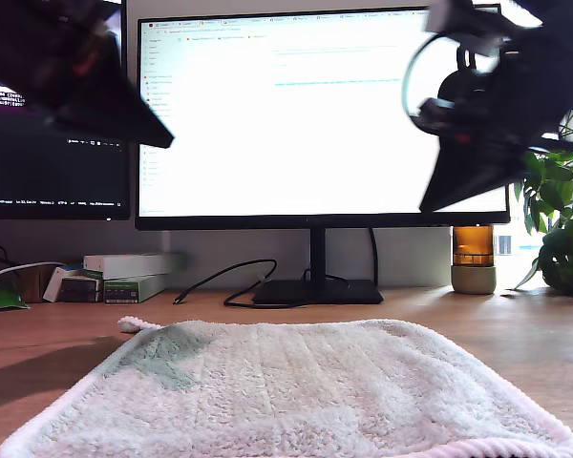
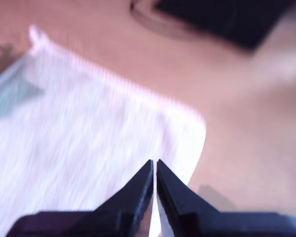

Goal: Fold the tea towel to a neat square and place it to the right

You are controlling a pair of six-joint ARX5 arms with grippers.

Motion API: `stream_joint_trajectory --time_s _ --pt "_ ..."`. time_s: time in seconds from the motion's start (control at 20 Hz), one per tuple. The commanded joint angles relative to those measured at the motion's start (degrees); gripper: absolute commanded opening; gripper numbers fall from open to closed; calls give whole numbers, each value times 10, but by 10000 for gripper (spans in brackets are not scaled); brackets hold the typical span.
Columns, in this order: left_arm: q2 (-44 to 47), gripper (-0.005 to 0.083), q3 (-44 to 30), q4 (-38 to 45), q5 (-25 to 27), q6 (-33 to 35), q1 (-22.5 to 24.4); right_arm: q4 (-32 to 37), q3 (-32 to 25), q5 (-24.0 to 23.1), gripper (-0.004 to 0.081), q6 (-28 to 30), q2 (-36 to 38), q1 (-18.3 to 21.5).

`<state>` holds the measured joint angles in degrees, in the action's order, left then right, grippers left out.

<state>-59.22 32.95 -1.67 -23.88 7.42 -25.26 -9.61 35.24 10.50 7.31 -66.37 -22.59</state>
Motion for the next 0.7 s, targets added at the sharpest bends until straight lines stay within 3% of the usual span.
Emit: stream_joint_trajectory --time_s 0.0,0.2,0.45,0.65 --pt "51 -24 -35 7 -1 -16 -11 -10 -36 0 -11 -12 59 -3" --pt "142 -24 -105 2 0 -64 -52 -98 -72 0 -11 -61 195 -10" --pt "196 -24 -134 -46 46 -113 -162 -242 -74 -6 -11 -66 304 -73" --pt "203 -24 -133 -64 47 -146 -221 -247 -74 -6 -11 -64 322 -91"
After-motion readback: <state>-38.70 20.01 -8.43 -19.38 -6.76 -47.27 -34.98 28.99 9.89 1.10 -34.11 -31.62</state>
